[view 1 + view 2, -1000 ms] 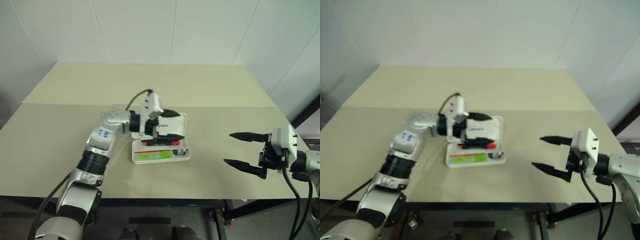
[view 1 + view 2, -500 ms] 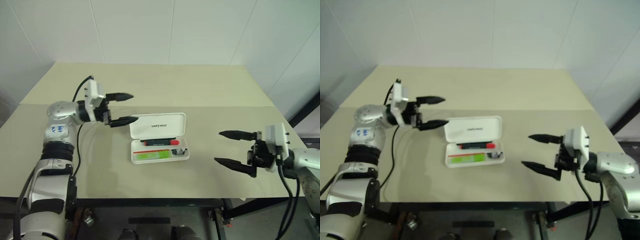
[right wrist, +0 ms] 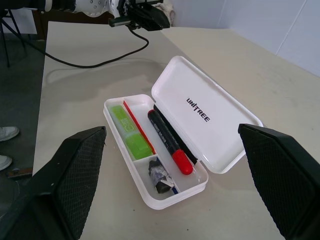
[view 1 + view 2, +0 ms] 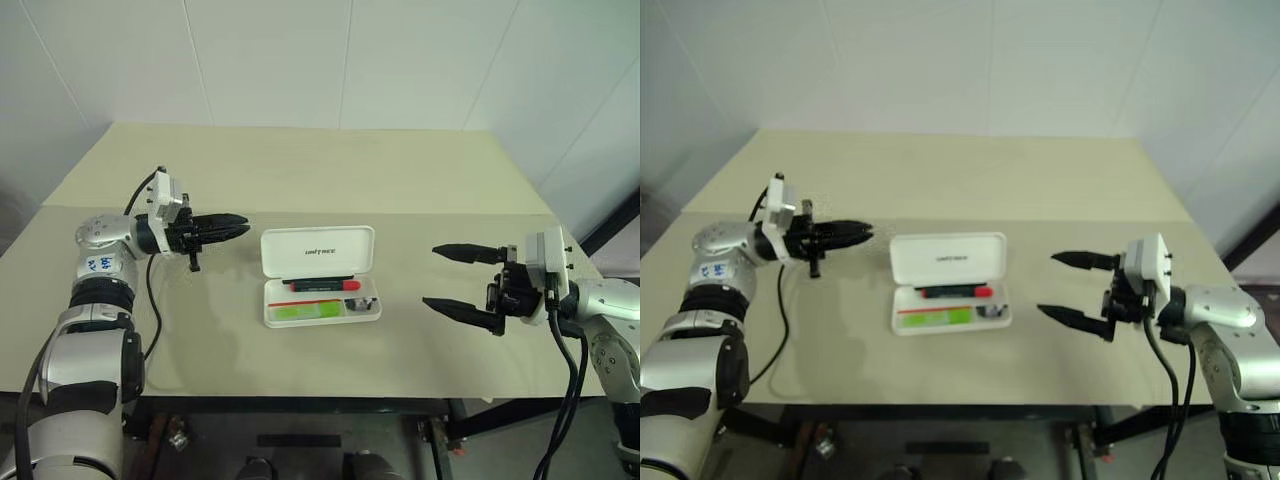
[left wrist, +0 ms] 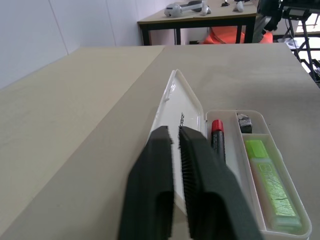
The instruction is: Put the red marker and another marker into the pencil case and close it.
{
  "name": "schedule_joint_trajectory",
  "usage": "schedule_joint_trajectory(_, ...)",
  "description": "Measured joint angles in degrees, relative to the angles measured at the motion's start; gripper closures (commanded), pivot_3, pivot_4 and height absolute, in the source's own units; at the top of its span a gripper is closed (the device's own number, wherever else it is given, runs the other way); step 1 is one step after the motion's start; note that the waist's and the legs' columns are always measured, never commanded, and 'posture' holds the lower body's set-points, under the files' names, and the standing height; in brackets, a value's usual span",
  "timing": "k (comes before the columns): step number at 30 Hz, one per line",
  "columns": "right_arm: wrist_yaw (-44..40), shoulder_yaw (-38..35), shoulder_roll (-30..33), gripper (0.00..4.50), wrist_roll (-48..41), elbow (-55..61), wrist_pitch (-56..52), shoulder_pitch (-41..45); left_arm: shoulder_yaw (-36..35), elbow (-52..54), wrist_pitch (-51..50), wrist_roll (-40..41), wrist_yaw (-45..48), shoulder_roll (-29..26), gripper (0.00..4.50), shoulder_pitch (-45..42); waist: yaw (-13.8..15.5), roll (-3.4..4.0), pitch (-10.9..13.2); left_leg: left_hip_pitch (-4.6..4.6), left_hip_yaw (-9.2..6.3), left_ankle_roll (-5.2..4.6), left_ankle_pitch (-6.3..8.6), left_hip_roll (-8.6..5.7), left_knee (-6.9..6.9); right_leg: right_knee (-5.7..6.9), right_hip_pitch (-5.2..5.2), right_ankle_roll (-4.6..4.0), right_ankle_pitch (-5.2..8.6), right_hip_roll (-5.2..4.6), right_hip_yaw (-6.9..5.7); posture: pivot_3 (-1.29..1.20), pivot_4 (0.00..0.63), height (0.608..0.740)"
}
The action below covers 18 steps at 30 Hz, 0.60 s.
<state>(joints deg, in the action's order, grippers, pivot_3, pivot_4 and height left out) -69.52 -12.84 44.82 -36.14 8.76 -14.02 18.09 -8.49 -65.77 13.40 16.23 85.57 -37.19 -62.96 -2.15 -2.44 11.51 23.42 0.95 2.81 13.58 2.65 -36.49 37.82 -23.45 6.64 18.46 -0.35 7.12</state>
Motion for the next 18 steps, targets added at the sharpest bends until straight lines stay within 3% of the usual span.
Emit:
schedule_joint_trajectory(4, -0.1, -1.1, 0.0, 0.00, -2.5, 0.0, -2.3, -0.1, -0.1, -3.2, -0.3, -2.0, -4.2, -0.6, 4.48, -2.3, 0.0, 0.00, 0.0, 0.00, -0.01, 0.00, 0.00, 0.01, -0.04, 0.04, -0.01, 0.00, 0.00, 0.00, 0.00, 0.00, 0.150, 0.740)
schedule_joint_trajectory(11, -0.2, -1.2, 0.0, 0.00, -3.4, -0.4, -3.6, 1.2, 0.4, -7.8, 0.5, -8.3, -21.1, 0.0, 4.48, -6.8, 0.1, 0.00, 0.0, 0.03, -0.01, -0.01, 0.01, 0.00, -0.07, 0.03, -0.01, 0.01, -0.01, -0.01, 0.00, 0.00, 0.150, 0.740)
schedule_joint_trajectory(18, -0.2, -1.1, 0.0, 0.00, -2.7, -0.5, -3.4, 1.5, 2.5, -10.5, -2.2, -14.3, -30.8, 3.3, 4.48, -7.9, 0.4, 0.00, 0.0, 0.03, 0.01, -0.01, 0.01, -0.01, -0.08, 0.04, -0.01, 0.01, -0.01, 0.00, 0.00, 0.00, 0.150, 0.740)
